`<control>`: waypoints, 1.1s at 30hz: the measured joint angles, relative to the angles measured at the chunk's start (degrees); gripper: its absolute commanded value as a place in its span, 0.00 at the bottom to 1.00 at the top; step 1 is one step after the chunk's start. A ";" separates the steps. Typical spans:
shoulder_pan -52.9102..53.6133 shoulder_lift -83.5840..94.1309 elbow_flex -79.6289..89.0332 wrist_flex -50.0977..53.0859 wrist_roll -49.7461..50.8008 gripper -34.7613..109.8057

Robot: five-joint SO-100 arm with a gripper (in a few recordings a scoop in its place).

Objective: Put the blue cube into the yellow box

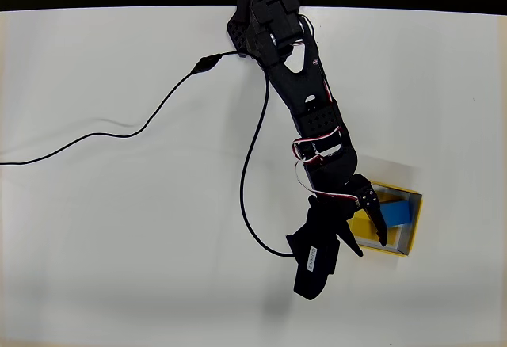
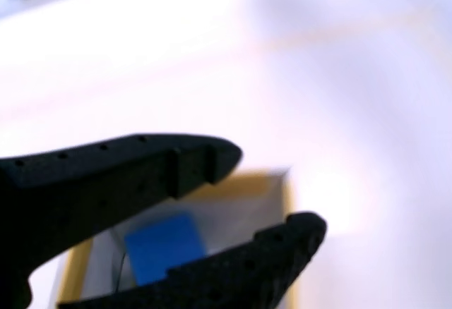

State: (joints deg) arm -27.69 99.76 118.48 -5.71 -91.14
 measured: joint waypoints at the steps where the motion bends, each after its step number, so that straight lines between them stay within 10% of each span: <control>1: 1.32 2.72 1.05 1.14 0.00 0.34; 33: 27.07 83.41 59.94 51.42 -4.22 0.33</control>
State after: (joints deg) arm -0.62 183.16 178.42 45.70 -95.36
